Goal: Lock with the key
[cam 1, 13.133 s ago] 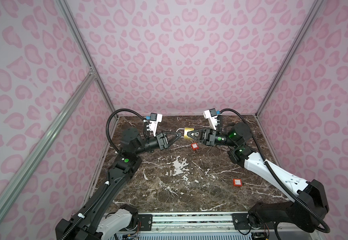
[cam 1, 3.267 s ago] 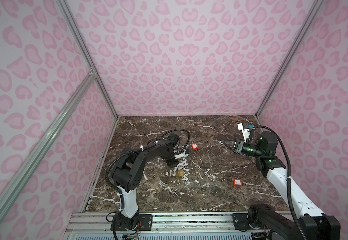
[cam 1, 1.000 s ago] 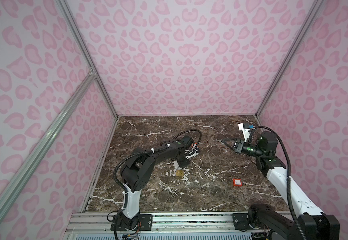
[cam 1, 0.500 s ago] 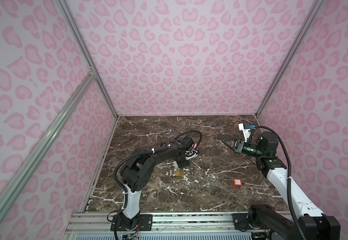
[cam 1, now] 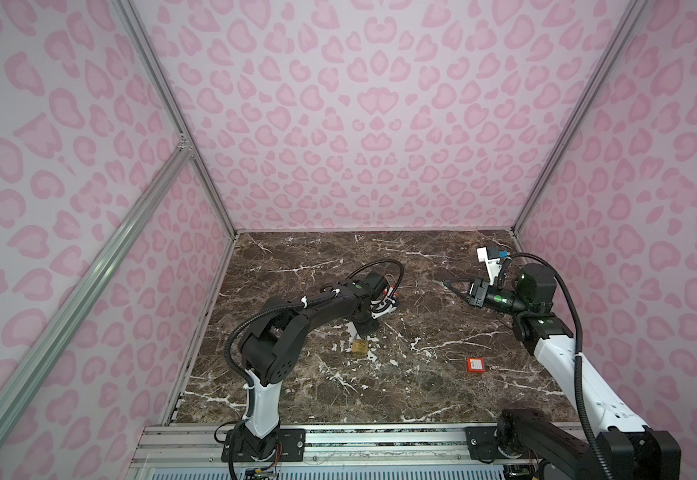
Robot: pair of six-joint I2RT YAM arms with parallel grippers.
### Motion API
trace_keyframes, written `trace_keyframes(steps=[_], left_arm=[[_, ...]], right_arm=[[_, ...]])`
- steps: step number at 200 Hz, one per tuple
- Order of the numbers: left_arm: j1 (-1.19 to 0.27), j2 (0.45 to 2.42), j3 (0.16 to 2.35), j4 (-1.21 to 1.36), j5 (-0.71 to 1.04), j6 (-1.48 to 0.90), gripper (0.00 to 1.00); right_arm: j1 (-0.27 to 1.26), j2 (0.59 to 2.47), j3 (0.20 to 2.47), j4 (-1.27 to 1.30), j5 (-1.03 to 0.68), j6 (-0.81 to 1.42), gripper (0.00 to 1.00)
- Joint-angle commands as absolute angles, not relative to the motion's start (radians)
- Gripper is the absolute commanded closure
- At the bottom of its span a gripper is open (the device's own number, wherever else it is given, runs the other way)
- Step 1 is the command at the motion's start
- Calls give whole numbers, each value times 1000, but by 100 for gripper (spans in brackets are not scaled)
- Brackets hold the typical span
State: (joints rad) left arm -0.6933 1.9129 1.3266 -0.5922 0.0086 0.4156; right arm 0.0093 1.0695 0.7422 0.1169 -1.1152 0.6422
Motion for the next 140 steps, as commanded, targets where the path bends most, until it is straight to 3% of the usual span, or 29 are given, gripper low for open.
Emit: trace_keyframes(steps=[1,40,78,103,140], left_arm=[[-648,1823,1266,-463,74,310,45],[-569,1599,1121,-291,148,169,45],[-561,1410,995,-313,24,69,45],[-560,1236,847,-270,-44,15,44],[-540,1028,725,-283,-34,-42,43]], right_arm=[[16,1062,745,54,-1071,564,100],[146,1031,763,-142,-866,339,100],[442,1006,699,-123,-450,229,100],[661,991,598,20,-106,155,100],[952,1066,405,402,208,-124,100]])
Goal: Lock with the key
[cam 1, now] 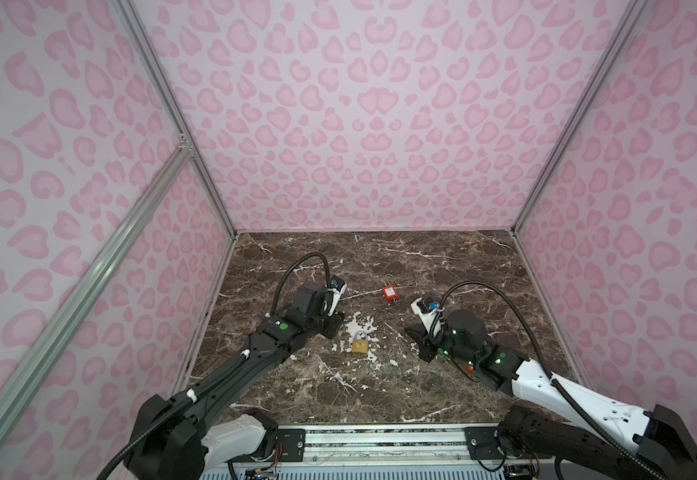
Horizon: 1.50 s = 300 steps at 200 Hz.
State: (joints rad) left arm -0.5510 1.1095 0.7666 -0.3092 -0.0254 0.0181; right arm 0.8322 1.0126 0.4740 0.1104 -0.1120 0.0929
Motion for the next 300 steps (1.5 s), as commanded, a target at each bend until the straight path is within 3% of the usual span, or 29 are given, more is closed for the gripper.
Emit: trace_keyframes(steps=[1,44,112,168,234,300], left_arm=[[-539,1023,724,-286,-32,-43,43],[-506,882,662,-330,-41,-109,42],[-495,813,611,-350,-22,-147,40],[-486,823,604,-352,7,-141,40],[-483,851,627,-347,41,-143,40],[-484,847,618,-349,14,-154,40]], right_arm=[[957,1071,403,406,213,-130,100],[1089,1377,461,542,460,-263,100],[1138,1681,542,727,557,-280,100],[1148,1762,591,679,630,-250,100],[1149,1753,589,583,544,-174,100],[1158,1764,591,553,564,-174,100]])
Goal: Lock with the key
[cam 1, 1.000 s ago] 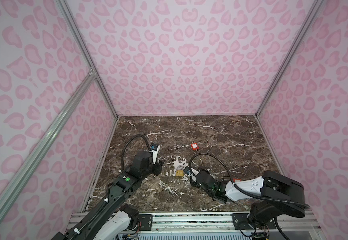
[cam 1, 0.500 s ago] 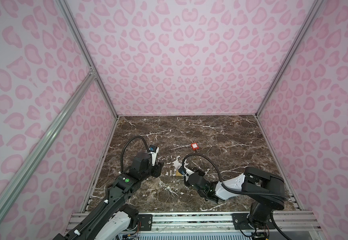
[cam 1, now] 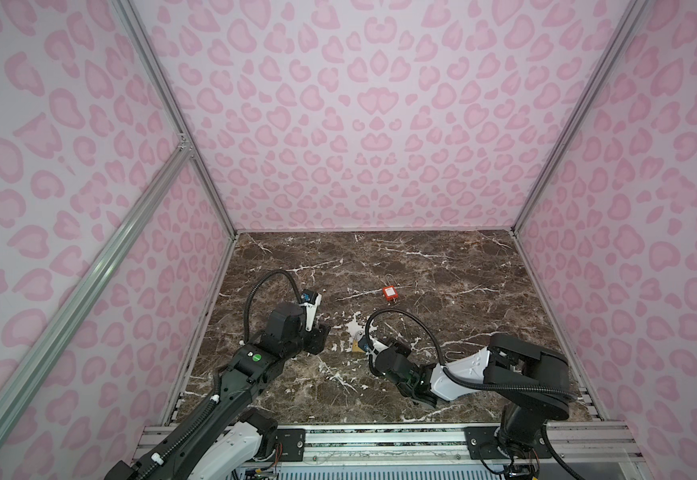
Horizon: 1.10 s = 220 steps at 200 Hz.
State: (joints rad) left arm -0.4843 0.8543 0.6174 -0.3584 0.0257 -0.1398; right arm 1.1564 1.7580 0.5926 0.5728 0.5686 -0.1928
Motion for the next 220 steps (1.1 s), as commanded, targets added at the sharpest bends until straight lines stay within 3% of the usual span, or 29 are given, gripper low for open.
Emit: trace_keyframes(steps=[1,19,40,67,93,118,170,220], left_arm=[[-484,847,619,-349,14,-153,40],[-483,837,617,-354,9,-158,40],[-483,831,614,-356,0,-169,40],[-483,837,624,-365,2,-172,40],[-483,851,635,-367,6,-174,40],[-483,871,641,-357,12,-178,40],[-483,908,654,-346,32,-186,40],[-483,923,656,-343,22,-199,41]], right_arm=[[1159,1764,592,551,564,-173,100],[1158,1759,592,531,551,-169,92],[1158,1743,589,522,535,-164,74],[1158,1704,598,473,518,-154,62],[1128,1602,621,364,464,-102,57],[995,1509,663,202,274,74,58],[824,1499,735,15,-19,222,75],[783,1557,825,-147,-210,342,73]])
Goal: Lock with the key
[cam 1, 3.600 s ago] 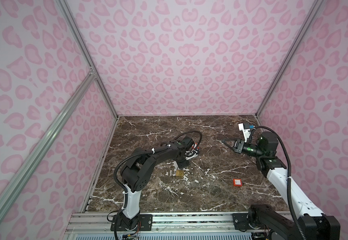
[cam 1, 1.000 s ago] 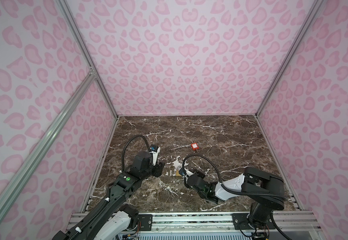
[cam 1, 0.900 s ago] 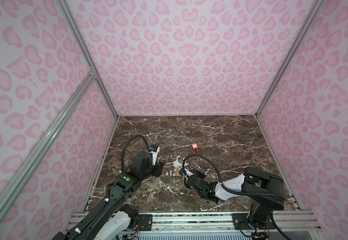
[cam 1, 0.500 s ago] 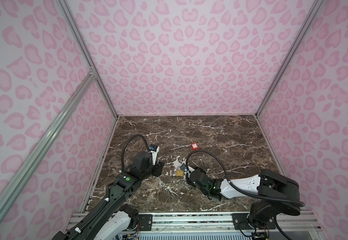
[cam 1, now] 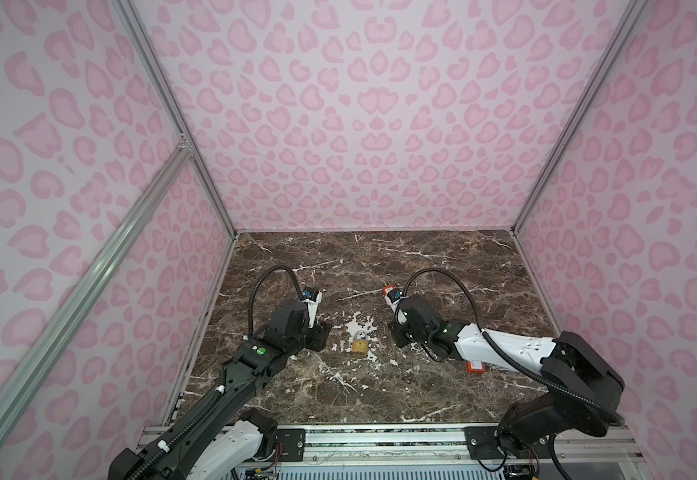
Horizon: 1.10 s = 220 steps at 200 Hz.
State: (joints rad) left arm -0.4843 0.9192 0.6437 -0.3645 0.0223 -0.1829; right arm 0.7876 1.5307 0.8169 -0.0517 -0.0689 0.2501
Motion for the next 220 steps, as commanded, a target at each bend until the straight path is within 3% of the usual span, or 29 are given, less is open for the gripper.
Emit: trace_keyframes(steps=[1,50,220], left_arm=[[-483,923,655,-343,23,-199,41],[-483,933,660,-338,31,-204,41],[-484,959,649,-329,38,-209,41]], right_arm=[[782,1560,825,-147,-212,344,73],[746,1654,871,-149,-283,473,73],[732,1746,850,-69,-424,550,84]])
